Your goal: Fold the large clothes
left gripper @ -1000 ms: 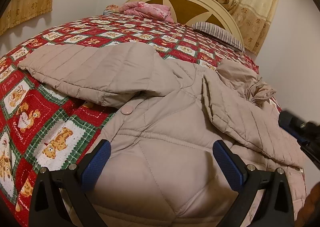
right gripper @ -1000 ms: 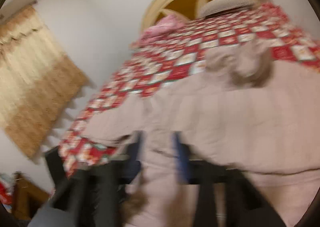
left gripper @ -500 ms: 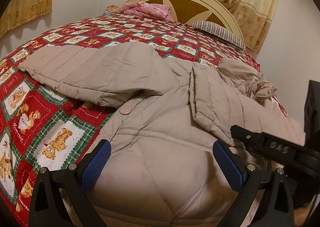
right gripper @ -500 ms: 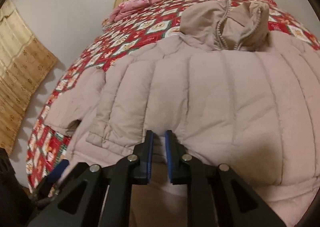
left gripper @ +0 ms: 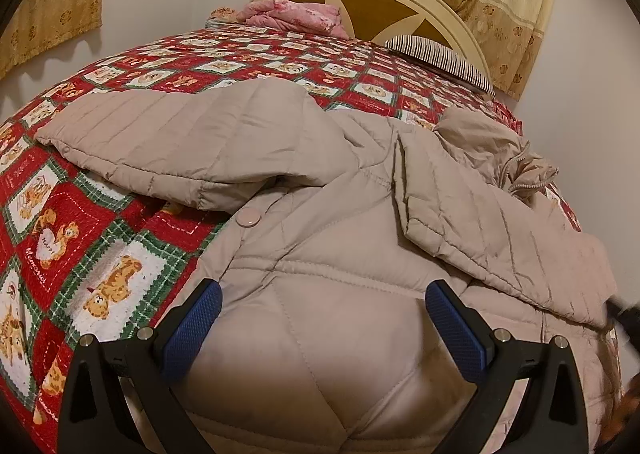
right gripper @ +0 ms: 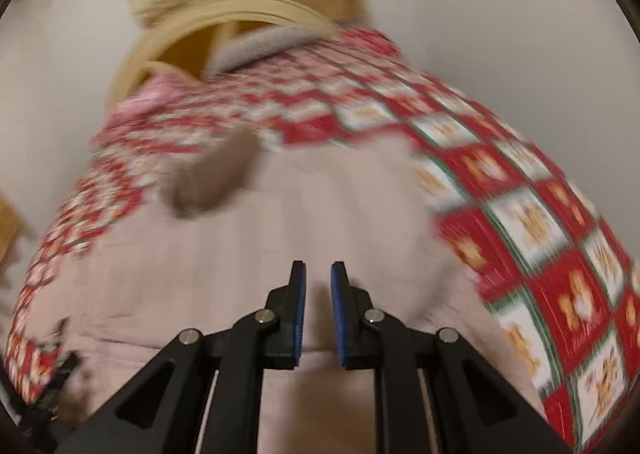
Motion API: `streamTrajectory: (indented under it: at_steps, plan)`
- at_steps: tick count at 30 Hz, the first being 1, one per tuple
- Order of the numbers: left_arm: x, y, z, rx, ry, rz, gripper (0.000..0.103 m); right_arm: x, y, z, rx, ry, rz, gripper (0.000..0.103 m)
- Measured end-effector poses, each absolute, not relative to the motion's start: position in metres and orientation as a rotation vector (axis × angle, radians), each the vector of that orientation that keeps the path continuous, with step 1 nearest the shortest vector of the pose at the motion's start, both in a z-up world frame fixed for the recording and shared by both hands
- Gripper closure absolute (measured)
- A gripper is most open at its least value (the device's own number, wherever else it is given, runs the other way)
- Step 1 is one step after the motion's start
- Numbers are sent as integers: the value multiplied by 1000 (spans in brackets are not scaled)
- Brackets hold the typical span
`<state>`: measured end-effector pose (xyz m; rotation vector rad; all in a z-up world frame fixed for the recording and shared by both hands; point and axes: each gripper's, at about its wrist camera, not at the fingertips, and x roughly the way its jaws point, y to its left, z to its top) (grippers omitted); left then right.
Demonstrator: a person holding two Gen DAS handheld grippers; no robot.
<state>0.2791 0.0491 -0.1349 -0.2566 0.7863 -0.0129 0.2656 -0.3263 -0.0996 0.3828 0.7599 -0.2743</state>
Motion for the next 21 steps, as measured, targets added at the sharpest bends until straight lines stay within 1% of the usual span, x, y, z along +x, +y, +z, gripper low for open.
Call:
streamTrajectory:
  at_steps: [2, 3, 7, 9, 11, 14, 16, 17, 19, 21]
  plan:
    - [280, 49, -136, -253, 792, -11, 1, 275, -327, -128, 406, 823, -259, 85]
    - [280, 48, -136, -250, 793, -9, 1, 278, -326, -138, 400, 826, -250, 85]
    - [283, 45, -138, -231, 819, -5, 1, 282, -315, -137, 348, 800, -269, 83]
    - [283, 42, -138, -211, 831, -4, 1, 281, -316, -138, 357, 790, -265, 82]
    - [280, 43, -136, -200, 841, -27, 1, 281, -320, -138, 400, 773, -237, 79]
    - [264, 69, -115, -248, 801, -80, 1, 272, -333, -139, 467, 742, -185, 68]
    - [254, 101, -99, -322, 729, -48, 1, 266, -336, -140, 486, 724, -157, 58]
    - [250, 123, -90, -370, 682, -15, 1, 266, -335, -139, 482, 721, -154, 56]
    - [249, 185, -74, -492, 595, 129, 1, 267, -330, -137, 460, 724, -151, 48]
    - [255, 237, -72, -617, 548, 242, 1, 268, -325, -136, 435, 729, -153, 43]
